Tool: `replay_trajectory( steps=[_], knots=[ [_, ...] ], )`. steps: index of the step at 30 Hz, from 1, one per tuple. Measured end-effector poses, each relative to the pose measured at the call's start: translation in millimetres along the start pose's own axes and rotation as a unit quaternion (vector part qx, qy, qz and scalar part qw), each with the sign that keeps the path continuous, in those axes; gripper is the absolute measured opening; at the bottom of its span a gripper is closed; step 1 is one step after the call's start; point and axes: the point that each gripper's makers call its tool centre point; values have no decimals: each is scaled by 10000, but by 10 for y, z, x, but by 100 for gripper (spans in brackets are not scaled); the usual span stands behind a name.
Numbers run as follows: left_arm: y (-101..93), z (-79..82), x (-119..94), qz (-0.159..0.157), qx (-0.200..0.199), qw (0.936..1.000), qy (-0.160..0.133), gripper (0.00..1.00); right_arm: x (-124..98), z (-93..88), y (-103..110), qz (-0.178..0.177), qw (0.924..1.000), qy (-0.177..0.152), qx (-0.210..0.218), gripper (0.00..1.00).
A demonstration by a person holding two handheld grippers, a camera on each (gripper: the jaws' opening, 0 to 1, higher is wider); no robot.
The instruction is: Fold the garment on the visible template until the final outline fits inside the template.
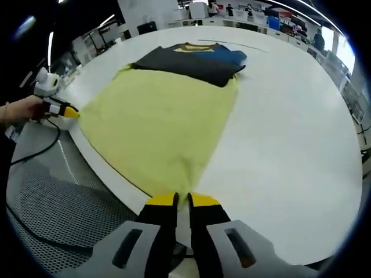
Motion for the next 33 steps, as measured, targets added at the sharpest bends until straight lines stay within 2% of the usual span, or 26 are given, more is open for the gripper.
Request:
replay_trajectory(
  steps=[3,20,27,29,33],
  knots=[
    [-6,-3,12,17,22,10000,52,1,-9,14,18,37,10000,-42,27,3],
    [-51,-73,-81,-66,-131,9998,166,0,-179,4,94,171,9994,-183,-230,3],
    [-192,-173,-185,-300,-223,9989,297,0,-334,-63,139,279,9991,-175,-254,2],
    [-269,-184,-255,-439,-366,9978,337,0,-385,-67,142,314,9990,-188,-265,2],
    [-399,-166,-414,-623,-348,9968,351,0,-550,-50,171,398,9985,-257,-282,2]
  ],
)
Point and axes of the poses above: the point that each gripper's makers call its tool centre point, and the gripper's own axes: x roughly forward along the fingers, y roughly to its left, z roughly out of its top, and after that the axes turned 8 degrees about x, right-handed
